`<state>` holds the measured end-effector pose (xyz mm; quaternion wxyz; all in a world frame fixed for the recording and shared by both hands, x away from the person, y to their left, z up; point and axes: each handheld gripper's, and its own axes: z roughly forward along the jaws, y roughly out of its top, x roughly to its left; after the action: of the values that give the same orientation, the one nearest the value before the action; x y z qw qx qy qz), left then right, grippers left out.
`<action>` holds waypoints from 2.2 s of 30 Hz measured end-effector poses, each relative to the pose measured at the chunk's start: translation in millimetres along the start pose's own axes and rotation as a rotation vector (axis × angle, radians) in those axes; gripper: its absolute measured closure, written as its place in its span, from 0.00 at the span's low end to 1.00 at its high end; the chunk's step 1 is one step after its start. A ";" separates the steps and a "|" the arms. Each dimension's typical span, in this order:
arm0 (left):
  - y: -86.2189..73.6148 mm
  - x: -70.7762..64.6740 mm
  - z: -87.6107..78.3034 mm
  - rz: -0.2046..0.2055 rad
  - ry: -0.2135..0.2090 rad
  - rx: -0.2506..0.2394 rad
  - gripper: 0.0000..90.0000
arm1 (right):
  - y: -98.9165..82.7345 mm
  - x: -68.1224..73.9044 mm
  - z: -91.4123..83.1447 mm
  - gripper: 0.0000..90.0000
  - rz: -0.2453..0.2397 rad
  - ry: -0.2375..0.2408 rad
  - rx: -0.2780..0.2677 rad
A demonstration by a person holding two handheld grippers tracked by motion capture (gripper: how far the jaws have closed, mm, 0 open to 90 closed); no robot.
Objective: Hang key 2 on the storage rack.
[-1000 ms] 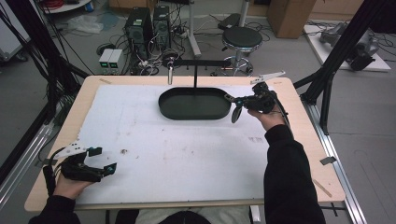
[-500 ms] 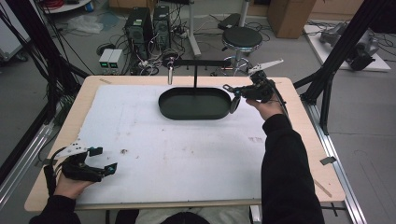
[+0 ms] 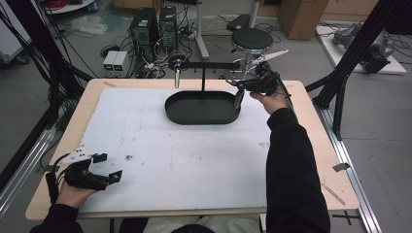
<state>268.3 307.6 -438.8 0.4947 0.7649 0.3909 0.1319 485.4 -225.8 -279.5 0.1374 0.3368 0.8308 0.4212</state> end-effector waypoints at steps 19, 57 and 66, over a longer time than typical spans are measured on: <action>0.4 4.9 3.0 -0.006 -0.004 -0.007 0.02 | 35.6 4.5 26.0 0.95 -0.013 -0.008 -0.015; 4.3 4.4 1.8 -0.019 -0.042 -0.057 0.02 | 36.3 23.2 93.7 0.92 0.000 -0.236 0.015; 4.6 3.5 0.4 -0.016 -0.039 -0.060 0.02 | 32.3 29.3 88.7 0.59 -0.016 -0.148 0.062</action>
<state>273.0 309.0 -435.7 0.5260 0.7491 0.3830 0.1245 523.6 -138.6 -306.1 0.1913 0.3645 0.8337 0.3681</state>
